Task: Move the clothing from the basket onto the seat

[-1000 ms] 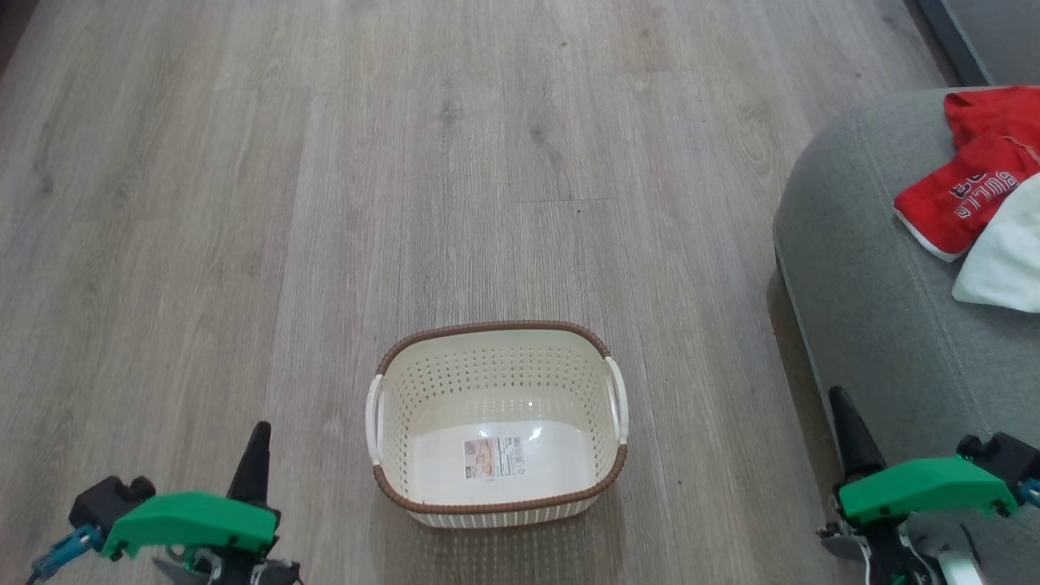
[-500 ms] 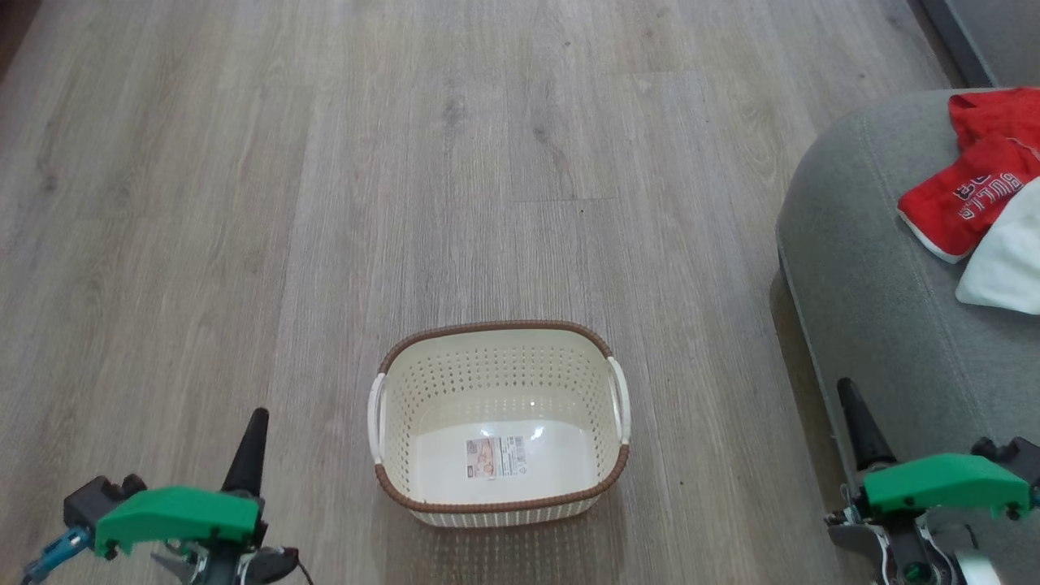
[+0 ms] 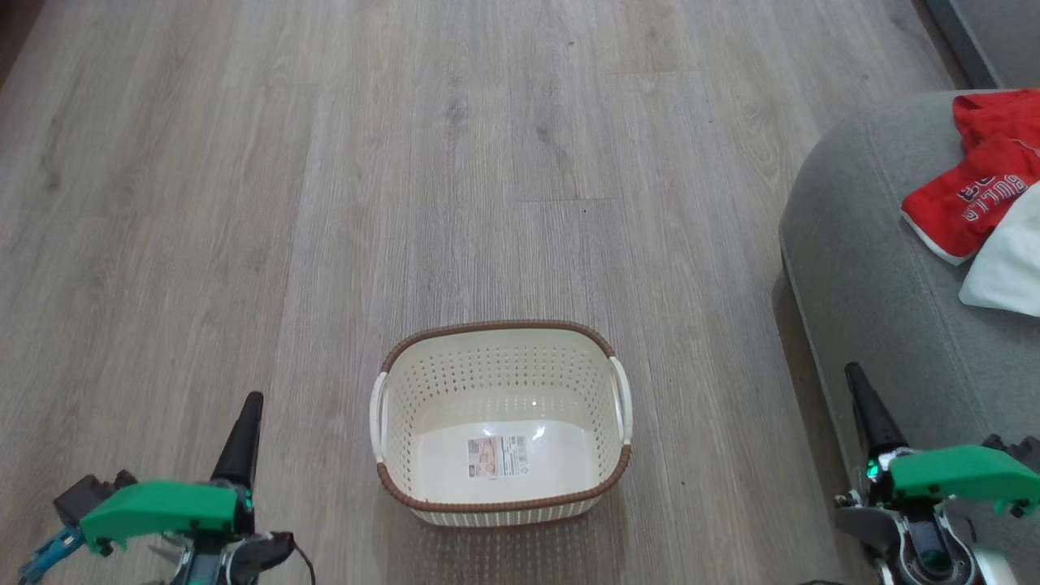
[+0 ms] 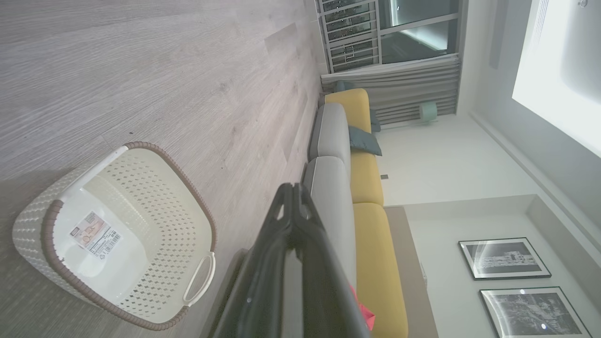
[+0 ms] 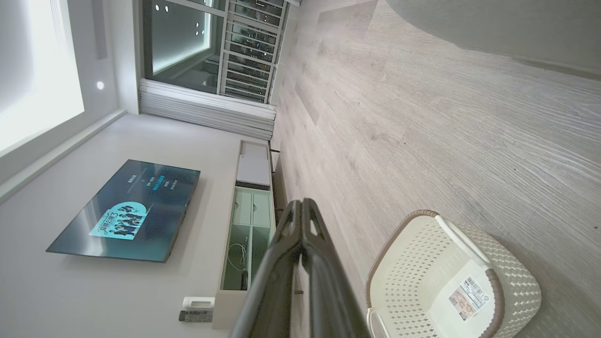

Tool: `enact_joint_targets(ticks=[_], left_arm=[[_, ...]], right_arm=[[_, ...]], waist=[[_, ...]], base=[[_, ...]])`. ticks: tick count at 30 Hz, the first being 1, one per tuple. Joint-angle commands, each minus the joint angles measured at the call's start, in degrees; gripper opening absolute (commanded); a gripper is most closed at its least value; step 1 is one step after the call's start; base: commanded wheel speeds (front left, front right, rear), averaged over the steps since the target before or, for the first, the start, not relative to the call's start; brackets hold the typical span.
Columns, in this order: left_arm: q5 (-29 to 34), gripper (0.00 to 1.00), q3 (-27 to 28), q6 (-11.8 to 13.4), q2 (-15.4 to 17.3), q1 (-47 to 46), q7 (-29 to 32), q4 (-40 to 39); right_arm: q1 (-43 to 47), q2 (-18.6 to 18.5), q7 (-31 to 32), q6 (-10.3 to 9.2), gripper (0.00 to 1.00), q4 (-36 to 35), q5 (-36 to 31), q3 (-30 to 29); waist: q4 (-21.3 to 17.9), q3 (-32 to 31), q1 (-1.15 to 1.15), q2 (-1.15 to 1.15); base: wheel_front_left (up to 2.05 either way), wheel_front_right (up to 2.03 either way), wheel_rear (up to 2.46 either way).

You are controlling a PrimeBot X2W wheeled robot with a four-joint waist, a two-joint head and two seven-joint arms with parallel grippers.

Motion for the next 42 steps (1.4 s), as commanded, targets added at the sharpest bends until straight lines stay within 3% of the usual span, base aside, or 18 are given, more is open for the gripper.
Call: enact_joint_targets(ticks=[1, 18, 42], left_arm=[[-1.87, 0.0, 2.08, -0.52, 0.12, -3.17, 0.71, -2.37], [-11.39, 0.0, 3.46, -1.56, -0.26, -3.56, 3.4, -4.11], [-11.59, 0.0, 3.48, -1.58, -0.27, -3.56, 3.45, -4.15]], right_arm=[[-2.91, -0.07, 0.65, -0.01, 0.0, -2.56, 2.31, 0.6], [-3.23, 0.0, 3.28, -0.01, 0.0, -4.02, 14.09, -0.41], [-3.24, 0.01, 3.32, -0.01, 0.0, -4.05, 14.33, -0.43]], waist=[[0.04, 0.0, 0.0, 0.0], [0.38, 0.05, 0.0, 0.0], [0.39, 0.06, 0.0, 0.0]], base=[[0.0, 0.0, 0.0], [0.0, 0.0, 0.0], [0.0, 0.0, 0.0]])
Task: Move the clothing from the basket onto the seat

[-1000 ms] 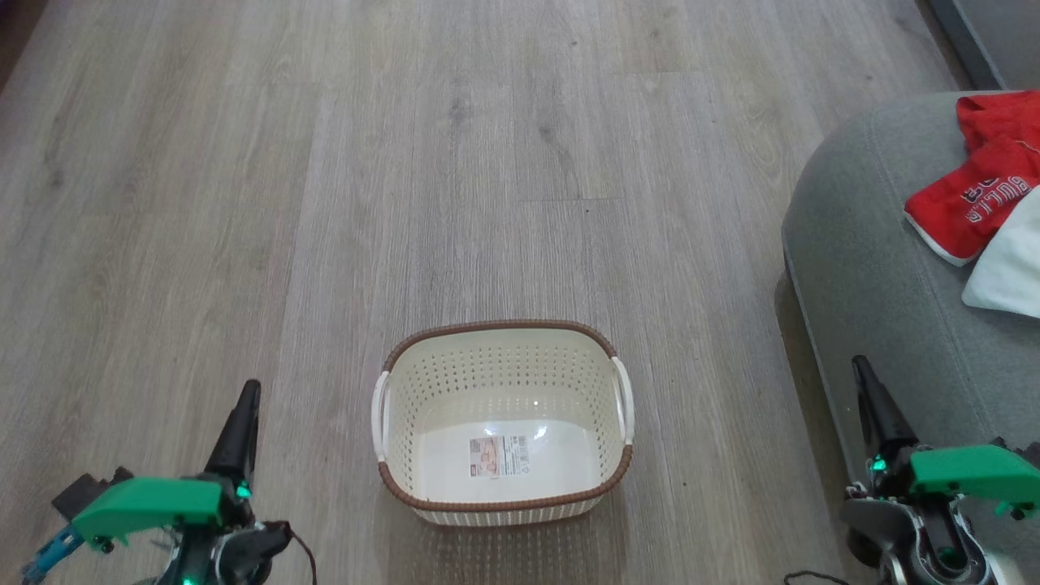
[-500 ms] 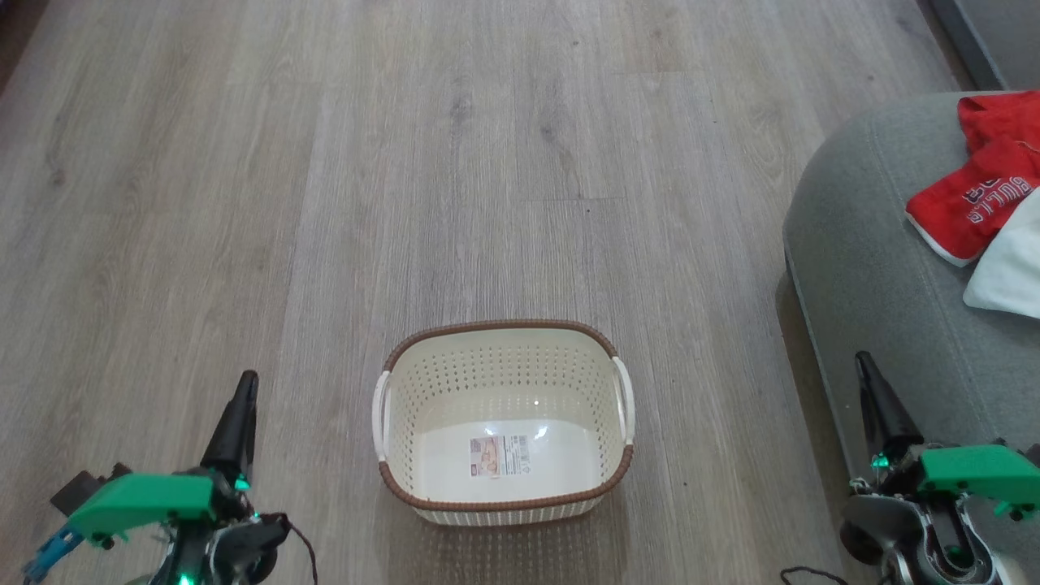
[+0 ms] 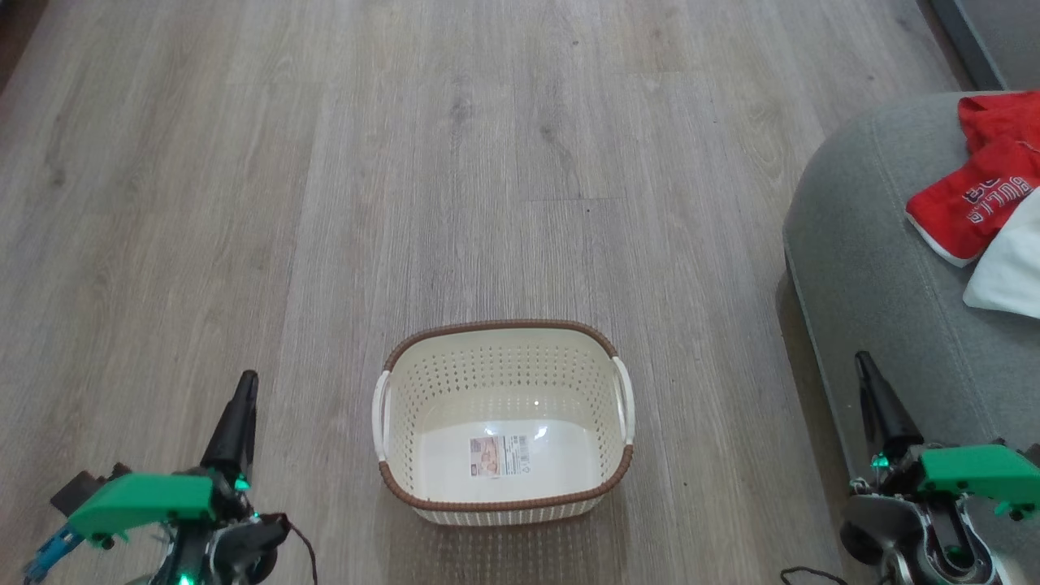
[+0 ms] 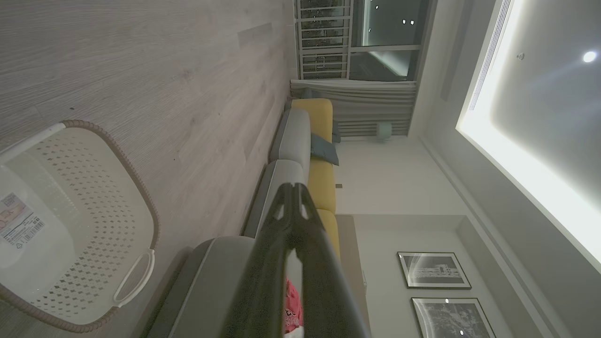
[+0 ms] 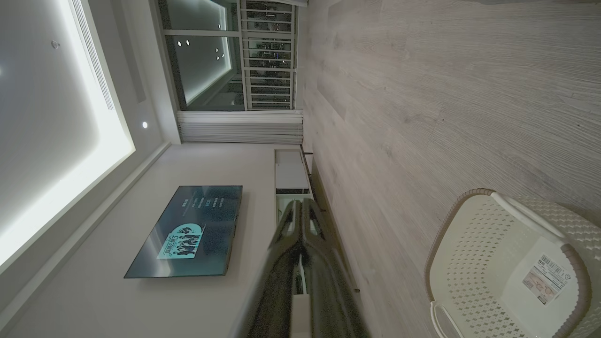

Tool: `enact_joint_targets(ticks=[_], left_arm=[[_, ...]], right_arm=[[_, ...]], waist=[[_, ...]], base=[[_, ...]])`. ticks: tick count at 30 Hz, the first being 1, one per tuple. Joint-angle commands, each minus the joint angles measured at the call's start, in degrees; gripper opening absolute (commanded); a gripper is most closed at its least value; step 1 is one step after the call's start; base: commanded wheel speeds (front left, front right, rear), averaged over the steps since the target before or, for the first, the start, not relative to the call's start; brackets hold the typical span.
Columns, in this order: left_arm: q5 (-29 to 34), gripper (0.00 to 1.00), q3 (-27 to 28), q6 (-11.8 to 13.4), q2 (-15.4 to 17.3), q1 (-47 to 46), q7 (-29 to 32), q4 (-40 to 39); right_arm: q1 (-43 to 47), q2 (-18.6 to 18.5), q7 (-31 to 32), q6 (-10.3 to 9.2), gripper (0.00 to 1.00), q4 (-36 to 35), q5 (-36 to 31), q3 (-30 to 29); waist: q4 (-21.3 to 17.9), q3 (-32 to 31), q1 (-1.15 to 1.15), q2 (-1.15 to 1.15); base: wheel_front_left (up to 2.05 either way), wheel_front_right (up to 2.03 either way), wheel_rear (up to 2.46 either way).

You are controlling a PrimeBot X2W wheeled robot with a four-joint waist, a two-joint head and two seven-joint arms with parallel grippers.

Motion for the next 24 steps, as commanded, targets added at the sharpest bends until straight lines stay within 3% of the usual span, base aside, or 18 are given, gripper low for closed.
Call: enact_joint_targets(ticks=[1, 24], left_arm=[[-0.38, 0.0, 2.04, -0.53, 0.41, -2.82, 0.44, -1.98], [-0.39, 0.0, 2.04, -0.53, 0.41, -2.82, 0.43, -1.99]], right_arm=[[-3.21, -0.18, 0.35, -0.01, 0.0, -2.23, 0.32, 0.96], [-3.21, -0.18, 0.34, -0.01, 0.0, -2.23, 0.32, 0.96]], waist=[[0.0, 0.0, 0.0, 0.0], [0.0, 0.0, 0.0, 0.0]], base=[[0.0, 0.0, 0.0], [0.0, 0.0, 0.0]])
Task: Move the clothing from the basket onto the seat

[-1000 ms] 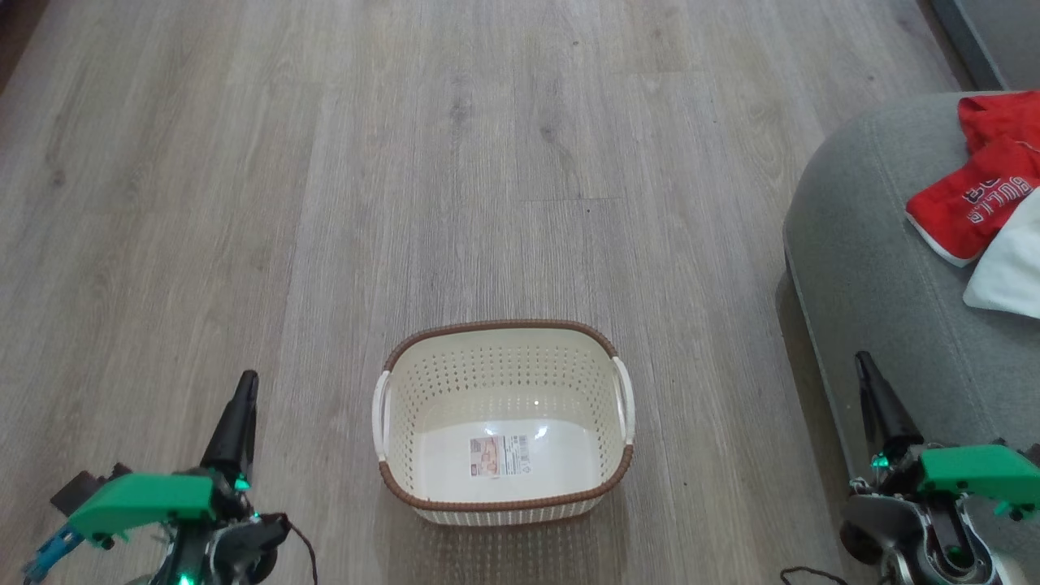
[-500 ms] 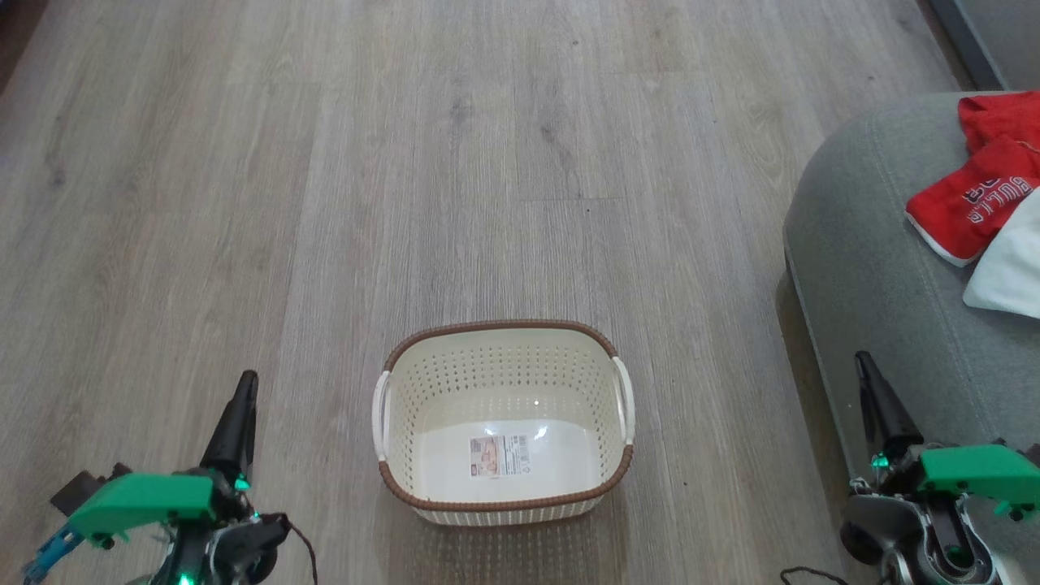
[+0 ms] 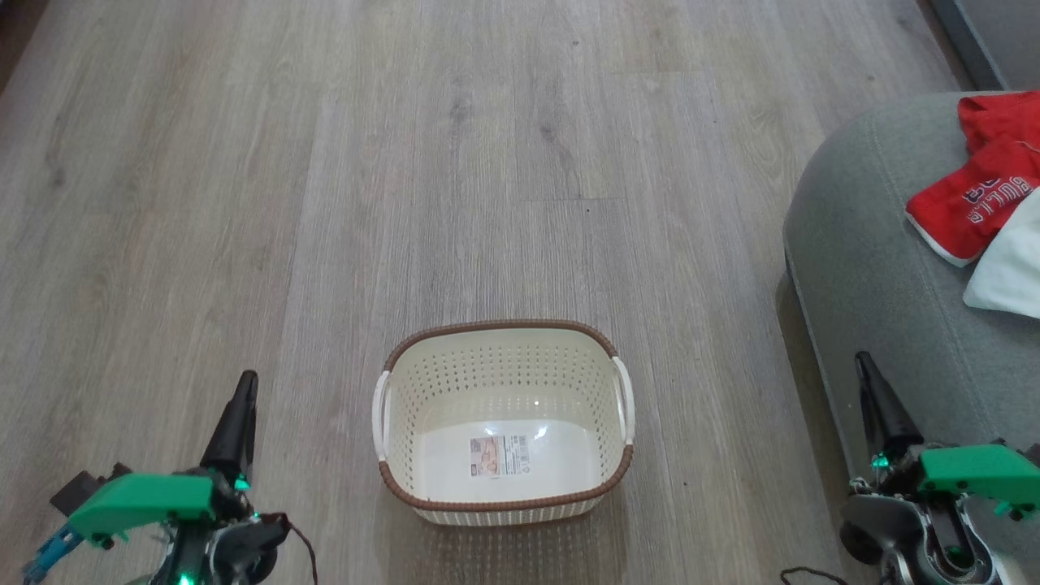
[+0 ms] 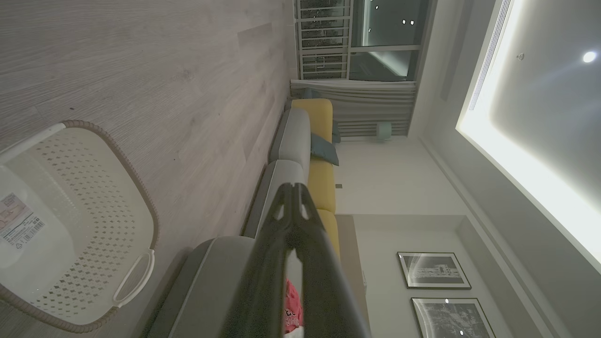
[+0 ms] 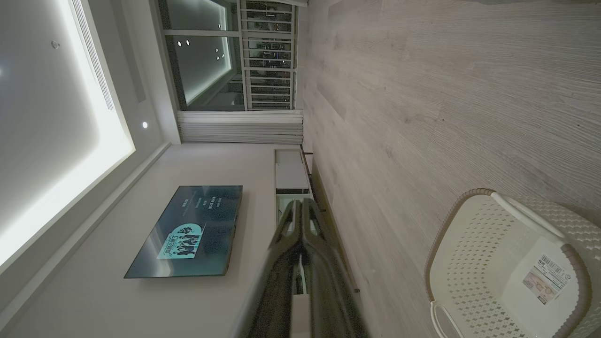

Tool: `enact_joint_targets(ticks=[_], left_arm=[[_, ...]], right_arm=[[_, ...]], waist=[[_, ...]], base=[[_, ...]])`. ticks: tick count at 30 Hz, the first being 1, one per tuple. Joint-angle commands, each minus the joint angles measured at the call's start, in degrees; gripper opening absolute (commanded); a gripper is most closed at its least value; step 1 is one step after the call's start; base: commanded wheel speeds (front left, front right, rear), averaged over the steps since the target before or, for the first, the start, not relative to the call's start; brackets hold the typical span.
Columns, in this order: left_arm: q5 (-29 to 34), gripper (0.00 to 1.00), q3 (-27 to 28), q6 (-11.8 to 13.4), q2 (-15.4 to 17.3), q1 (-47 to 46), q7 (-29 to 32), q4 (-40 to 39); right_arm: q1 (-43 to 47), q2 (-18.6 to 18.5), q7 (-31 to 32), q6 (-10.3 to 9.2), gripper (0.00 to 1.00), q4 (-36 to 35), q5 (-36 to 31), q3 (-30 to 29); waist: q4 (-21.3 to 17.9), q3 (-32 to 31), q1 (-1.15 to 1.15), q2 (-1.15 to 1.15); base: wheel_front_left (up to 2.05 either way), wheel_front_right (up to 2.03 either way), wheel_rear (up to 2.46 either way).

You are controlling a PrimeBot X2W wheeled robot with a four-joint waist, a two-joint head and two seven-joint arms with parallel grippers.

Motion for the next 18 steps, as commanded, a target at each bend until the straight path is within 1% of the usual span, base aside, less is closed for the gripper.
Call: enact_joint_targets(ticks=[1, 18], left_arm=[[-0.39, 0.0, 2.0, -0.53, 0.42, -2.82, 0.43, -1.99], [-0.39, 0.0, 2.0, -0.53, 0.42, -2.82, 0.43, -1.99]], right_arm=[[-3.2, -0.18, 0.34, -0.01, 0.0, -2.23, 0.32, 0.97], [-3.2, -0.18, 0.34, -0.01, 0.0, -2.23, 0.33, 0.98]], waist=[[0.0, 0.0, 0.0, 0.0], [0.0, 0.0, 0.0, 0.0]], base=[[0.0, 0.0, 0.0], [0.0, 0.0, 0.0]])
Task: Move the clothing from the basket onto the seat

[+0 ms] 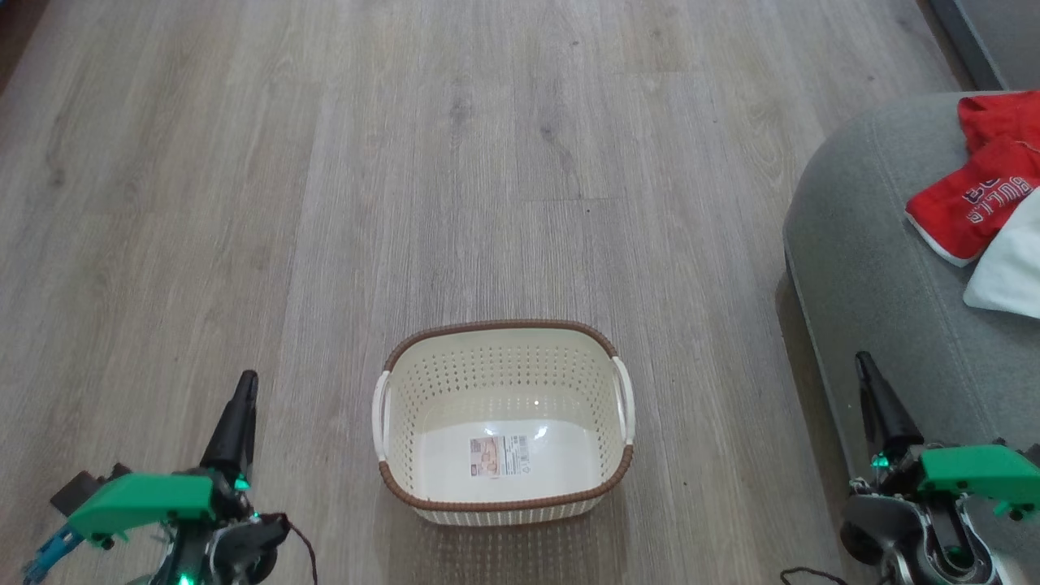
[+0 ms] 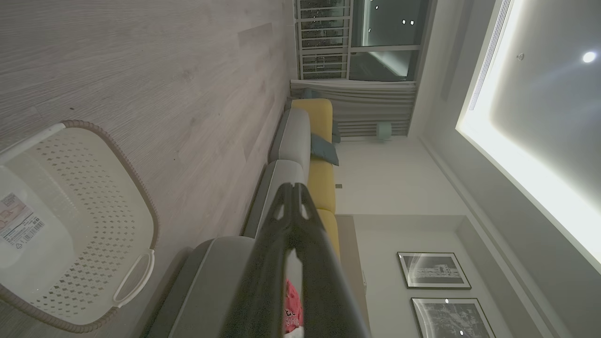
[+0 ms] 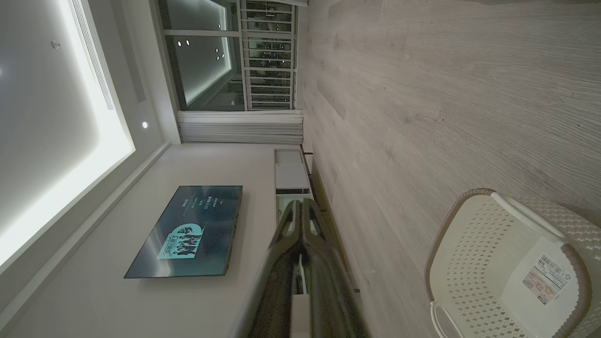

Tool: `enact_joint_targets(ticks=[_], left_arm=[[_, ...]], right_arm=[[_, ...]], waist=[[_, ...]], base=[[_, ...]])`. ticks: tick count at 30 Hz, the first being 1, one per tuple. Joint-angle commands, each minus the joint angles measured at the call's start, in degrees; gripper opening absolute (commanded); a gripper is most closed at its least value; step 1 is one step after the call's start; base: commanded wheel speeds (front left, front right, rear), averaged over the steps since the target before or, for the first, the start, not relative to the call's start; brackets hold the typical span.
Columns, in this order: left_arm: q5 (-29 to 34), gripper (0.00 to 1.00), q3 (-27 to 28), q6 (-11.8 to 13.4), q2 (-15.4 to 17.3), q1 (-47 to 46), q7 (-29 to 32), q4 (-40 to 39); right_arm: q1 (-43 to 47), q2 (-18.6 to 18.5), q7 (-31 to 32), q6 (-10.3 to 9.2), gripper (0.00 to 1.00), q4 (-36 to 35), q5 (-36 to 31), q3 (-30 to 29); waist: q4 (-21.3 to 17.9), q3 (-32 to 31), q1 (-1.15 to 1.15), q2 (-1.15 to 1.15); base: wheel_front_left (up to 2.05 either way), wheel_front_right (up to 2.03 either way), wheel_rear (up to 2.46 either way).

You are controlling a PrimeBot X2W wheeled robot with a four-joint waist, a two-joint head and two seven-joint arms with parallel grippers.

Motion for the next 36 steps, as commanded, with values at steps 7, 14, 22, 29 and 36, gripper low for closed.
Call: enact_joint_targets(ticks=[7, 14, 22, 29, 36], left_arm=[[-0.39, 0.0, 1.99, -0.53, 0.43, -2.82, 0.43, -1.98], [-0.39, 0.0, 1.99, -0.53, 0.43, -2.82, 0.43, -1.98], [-0.39, 0.0, 1.99, -0.53, 0.43, -2.82, 0.43, -1.98], [-0.39, 0.0, 1.99, -0.53, 0.43, -2.82, 0.43, -1.99], [-0.39, 0.0, 1.98, -0.53, 0.43, -2.82, 0.43, -1.99]], right_arm=[[-3.2, -0.19, 0.34, -0.01, 0.0, -2.23, 0.33, 0.98], [-3.2, -0.19, 0.34, -0.01, 0.0, -2.23, 0.33, 0.98], [-3.2, -0.19, 0.34, -0.01, 0.0, -2.23, 0.33, 0.98], [-3.2, -0.19, 0.34, -0.01, 0.0, -2.23, 0.33, 0.98], [-3.2, -0.19, 0.34, -0.01, 0.0, -2.23, 0.33, 0.98]], waist=[[0.0, 0.0, 0.0, 0.0], [0.0, 0.0, 0.0, 0.0], [0.0, 0.0, 0.0, 0.0], [0.0, 0.0, 0.0, 0.0], [0.0, 0.0, 0.0, 0.0]], base=[[0.0, 0.0, 0.0], [0.0, 0.0, 0.0], [0.0, 0.0, 0.0], [0.0, 0.0, 0.0], [0.0, 0.0, 0.0]])
